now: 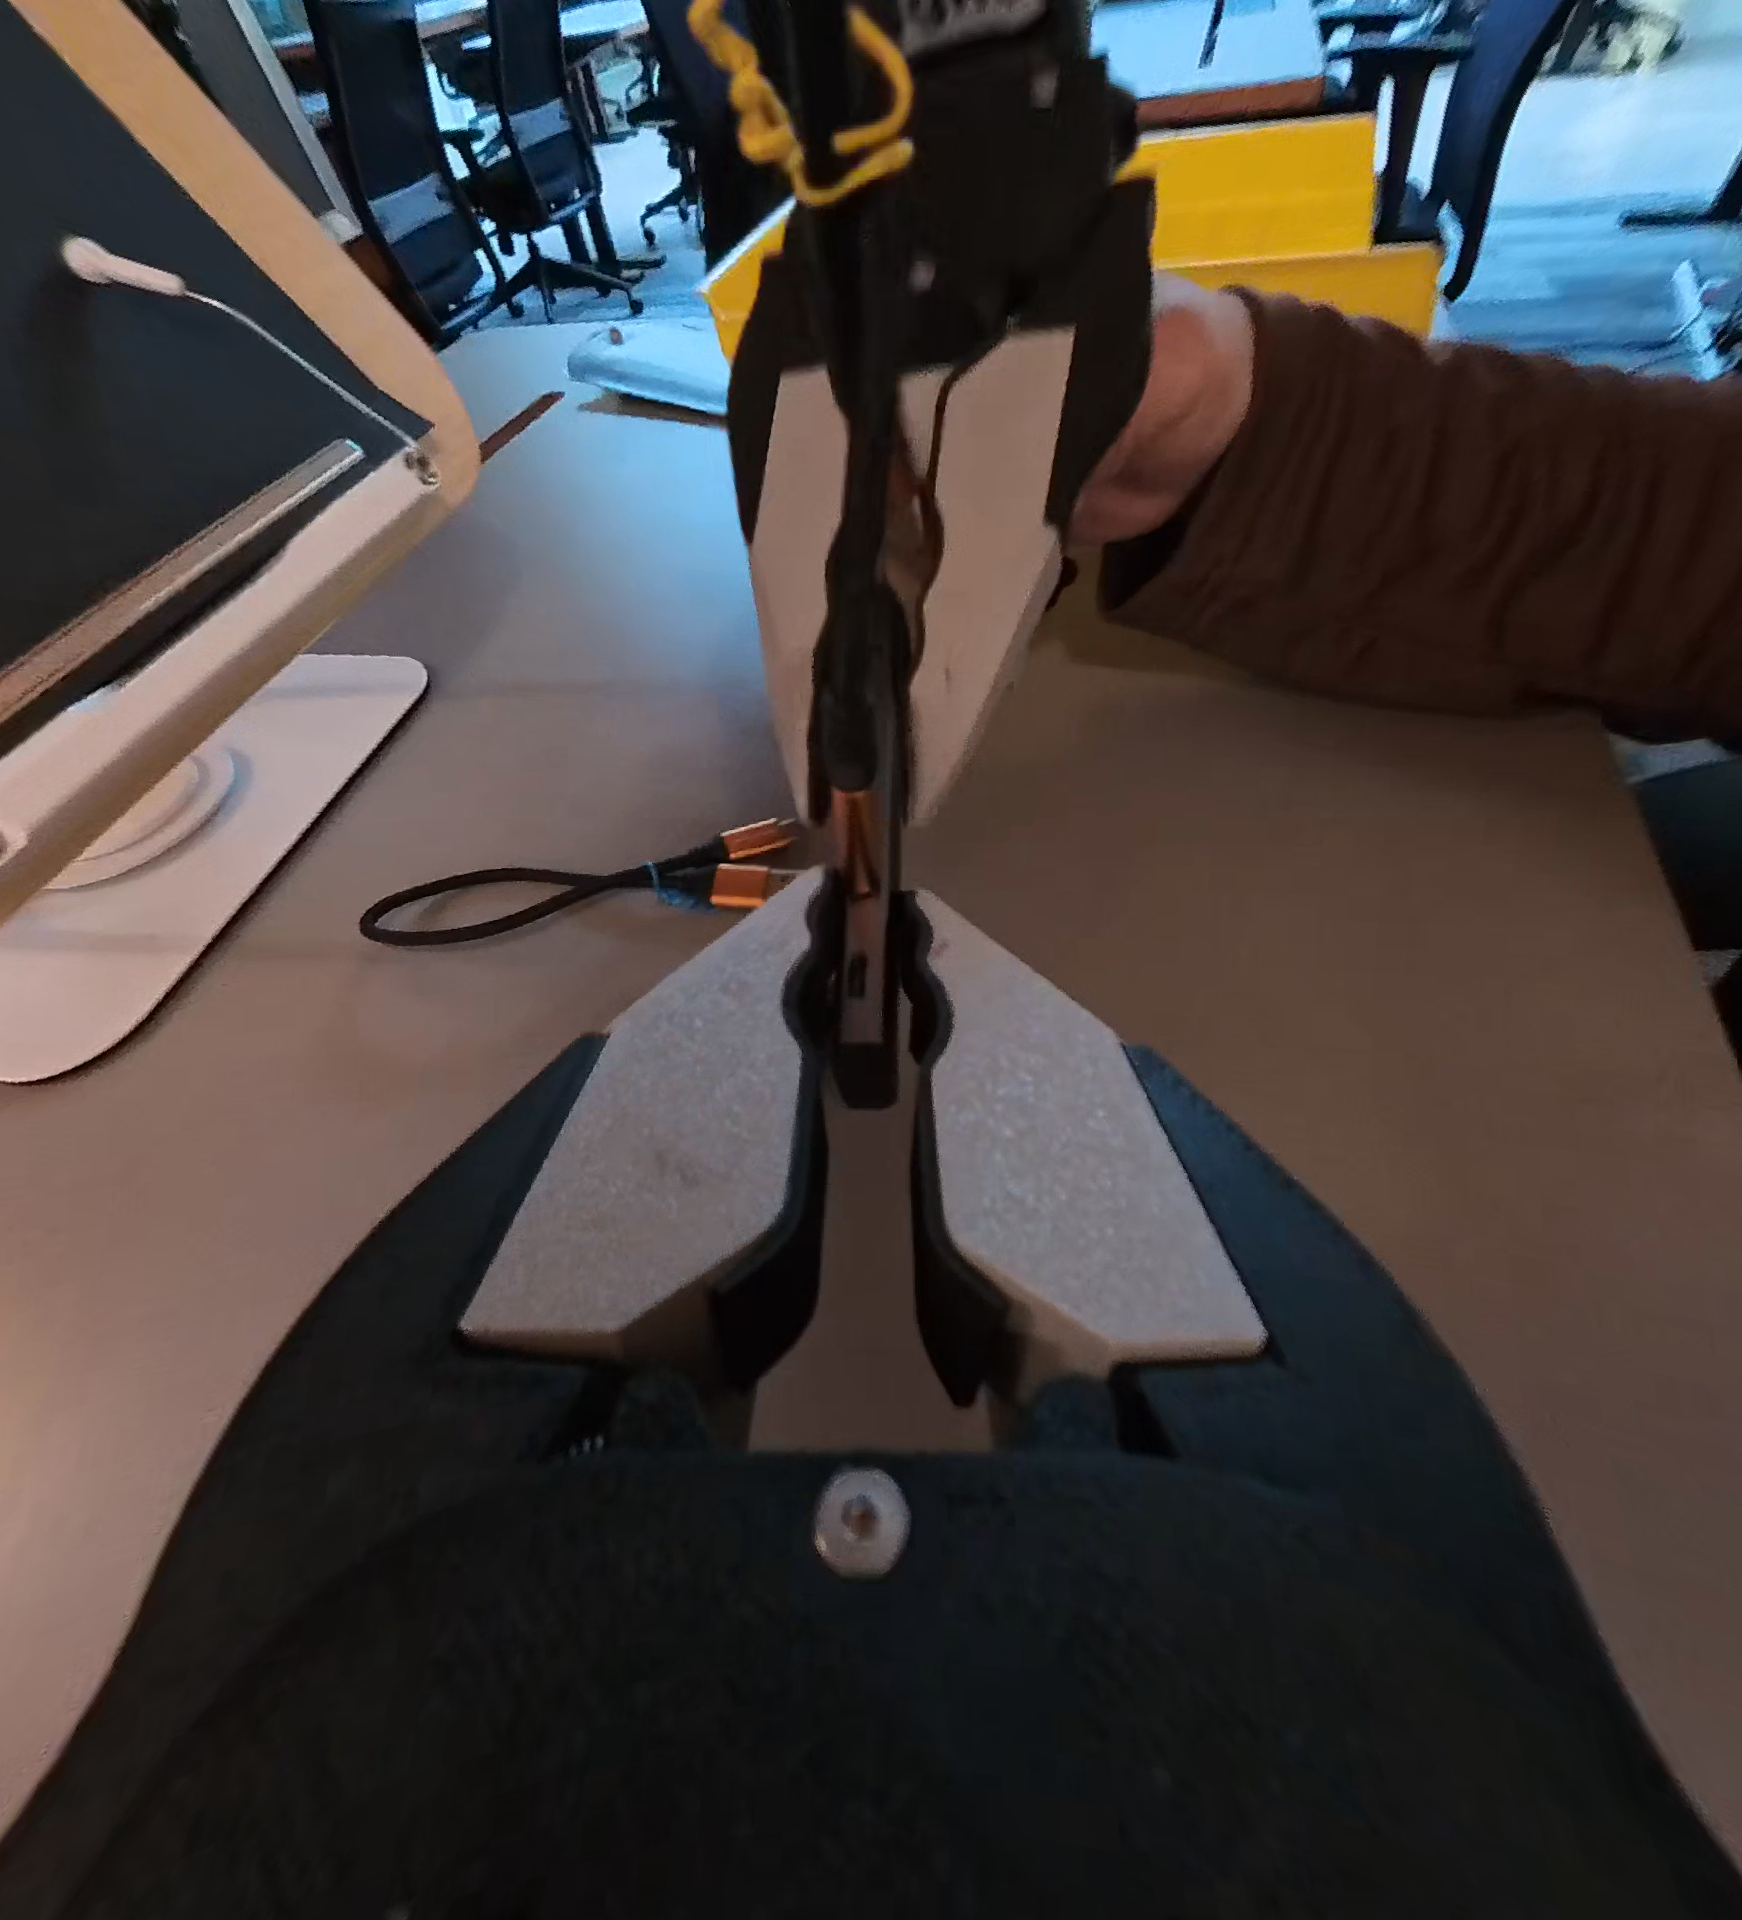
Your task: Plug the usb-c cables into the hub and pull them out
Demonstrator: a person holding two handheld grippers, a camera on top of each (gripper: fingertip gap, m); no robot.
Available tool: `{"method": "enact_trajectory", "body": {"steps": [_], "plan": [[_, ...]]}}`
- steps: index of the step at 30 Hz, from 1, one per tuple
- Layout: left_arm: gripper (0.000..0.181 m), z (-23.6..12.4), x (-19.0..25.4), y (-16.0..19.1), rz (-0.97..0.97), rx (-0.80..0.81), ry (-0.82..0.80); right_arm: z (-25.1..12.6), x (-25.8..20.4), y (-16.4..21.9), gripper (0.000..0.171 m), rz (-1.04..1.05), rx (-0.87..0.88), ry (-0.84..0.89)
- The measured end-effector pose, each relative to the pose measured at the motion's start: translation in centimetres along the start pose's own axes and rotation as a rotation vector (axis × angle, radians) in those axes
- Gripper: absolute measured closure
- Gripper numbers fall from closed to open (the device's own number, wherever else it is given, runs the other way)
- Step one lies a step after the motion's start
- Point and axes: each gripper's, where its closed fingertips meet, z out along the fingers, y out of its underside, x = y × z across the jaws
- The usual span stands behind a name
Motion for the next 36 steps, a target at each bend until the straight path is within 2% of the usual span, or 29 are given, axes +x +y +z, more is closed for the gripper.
{"method": "enact_trajectory", "body": {"steps": [3, 5, 9, 16, 20, 22, 36], "plan": [[0.174, -0.4, 0.1, -0.8, -0.059, 0.053, 0.029, 1.5, 0.7, 2.3, 0.157, -0.011, -0.158, 0.055], [0.174, -0.4, -0.3, -0.6, -0.056, 0.038, 0.012, 1.6, 1.5, 2.4, 0.156, -0.058, -0.178, 0.133], [0.174, -0.6, -0.5, -0.9, -0.066, 0.058, 0.000, 0.6, 1.5, 1.3, 0.150, -0.042, -0.121, 0.137], [0.174, -0.4, -0.4, -0.5, -0.081, 0.037, 0.010, -0.3, -0.6, -3.1, 0.141, -0.100, 0.122, 0.066], [0.174, 0.1, 0.1, -0.4, -0.072, 0.026, 0.026, -0.2, -2.1, -5.2, 0.157, -0.126, 0.240, 0.011], [0.174, 0.1, 0.2, -0.4, -0.074, 0.027, 0.030, 0.0, -1.9, -5.4, 0.167, -0.121, 0.250, 0.026], [0.174, 0.9, 0.3, -0.2, -0.117, 0.031, 0.036, 0.8, -1.5, -4.7, 0.164, -0.135, 0.203, 0.062]]}}
